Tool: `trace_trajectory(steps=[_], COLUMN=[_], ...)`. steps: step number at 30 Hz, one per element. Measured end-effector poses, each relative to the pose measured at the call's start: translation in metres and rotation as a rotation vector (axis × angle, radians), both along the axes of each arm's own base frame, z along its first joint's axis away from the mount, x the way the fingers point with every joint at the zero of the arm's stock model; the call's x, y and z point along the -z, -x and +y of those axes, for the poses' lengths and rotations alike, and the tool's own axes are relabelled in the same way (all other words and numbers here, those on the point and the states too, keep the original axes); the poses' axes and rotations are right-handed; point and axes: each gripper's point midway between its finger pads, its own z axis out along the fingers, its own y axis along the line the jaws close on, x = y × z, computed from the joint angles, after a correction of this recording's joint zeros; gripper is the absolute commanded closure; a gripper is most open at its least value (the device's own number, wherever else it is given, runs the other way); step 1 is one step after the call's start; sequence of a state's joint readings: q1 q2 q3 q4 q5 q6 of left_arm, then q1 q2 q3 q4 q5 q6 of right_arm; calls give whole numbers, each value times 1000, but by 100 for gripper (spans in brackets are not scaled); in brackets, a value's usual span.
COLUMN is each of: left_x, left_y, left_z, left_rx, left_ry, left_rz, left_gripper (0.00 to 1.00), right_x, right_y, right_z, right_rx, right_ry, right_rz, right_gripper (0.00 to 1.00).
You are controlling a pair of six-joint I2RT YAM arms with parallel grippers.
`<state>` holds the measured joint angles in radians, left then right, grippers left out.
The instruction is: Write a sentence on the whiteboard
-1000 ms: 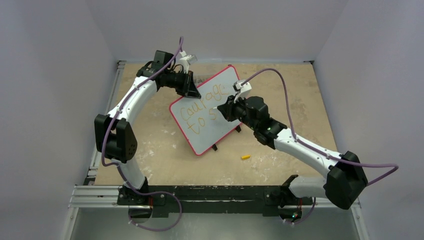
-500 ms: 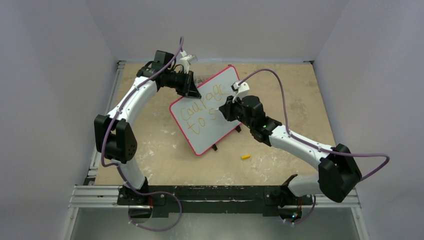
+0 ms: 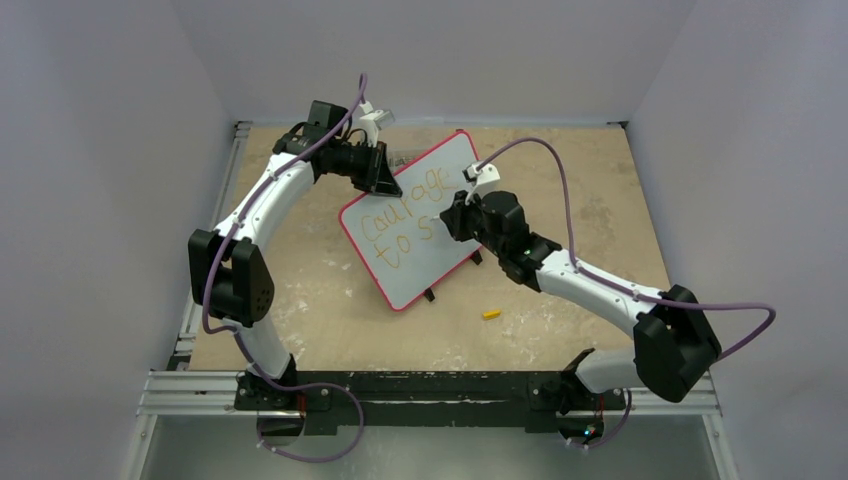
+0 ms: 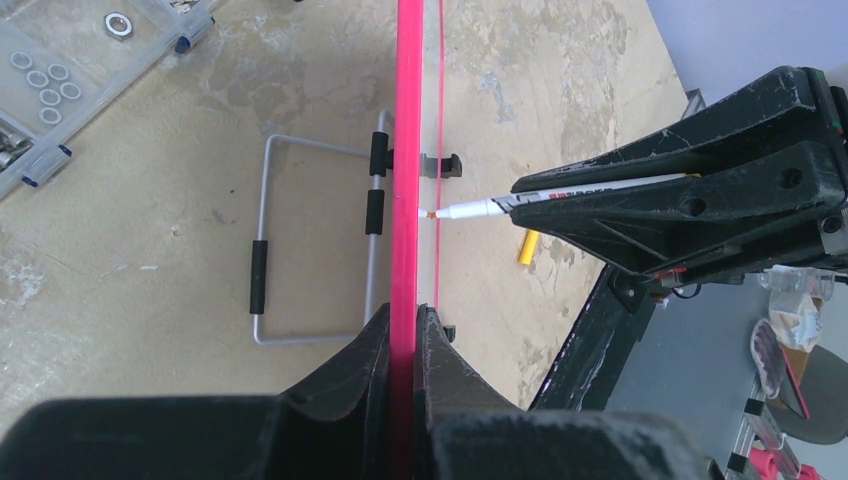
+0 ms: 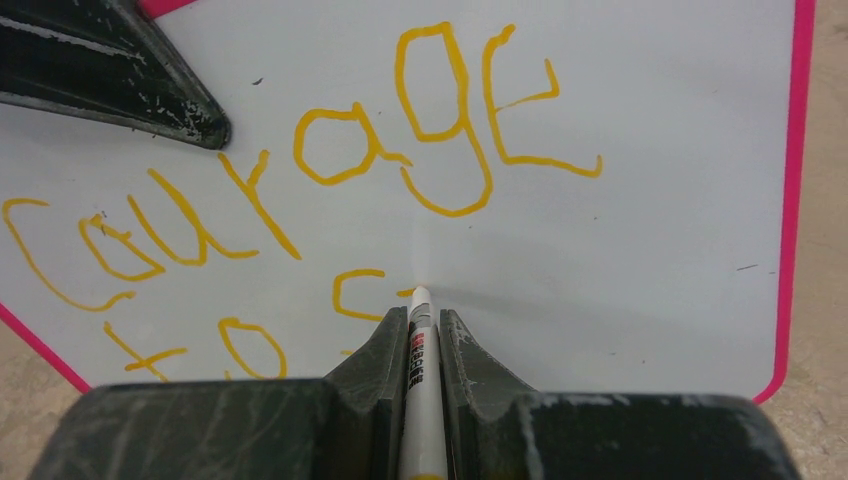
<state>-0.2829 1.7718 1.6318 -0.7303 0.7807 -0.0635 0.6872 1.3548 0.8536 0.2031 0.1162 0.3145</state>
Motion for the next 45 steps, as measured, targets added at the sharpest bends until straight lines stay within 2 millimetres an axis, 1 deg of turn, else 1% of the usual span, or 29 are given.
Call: trace_trajectory(steps=[8,16,18,22,27,31,37,40,45], left_x=[0,0,0,0,0,0,-1,-1,-1], left_y=[0,0,0,1,1,1,1,1,1], left_z=[0,0,0,-1,-1,-1,-1,-1,-1], left_rx=[-3,-2,-1,-1,-1,-1,0,0,-1], left_ry=[0,0,0,1,1,0,0,-1,-3], left_rz=[3,3,3,2,2,2,0,-1,-1], left_gripper=[100,100,100,100,100,100,100,100,100], right_x=[0,-1,-5,-21,-27,-29,-26,-22,-22], right_y=[-10,-8,-7,-4,-5,-10,-16,-16,-16], right_z=[-13,-16,-17,-18,-15,-8,-3,-1,0], right_rx=[65,67,66,64,51,42,37,32,26], right_ry=[14,17,12,-14,-27,-30,-26,-21,-22], right_rz=[-9,-6,-11,-41,-50,-48,-40,-31,-29], right_gripper=[100,100,100,100,100,100,100,100,100])
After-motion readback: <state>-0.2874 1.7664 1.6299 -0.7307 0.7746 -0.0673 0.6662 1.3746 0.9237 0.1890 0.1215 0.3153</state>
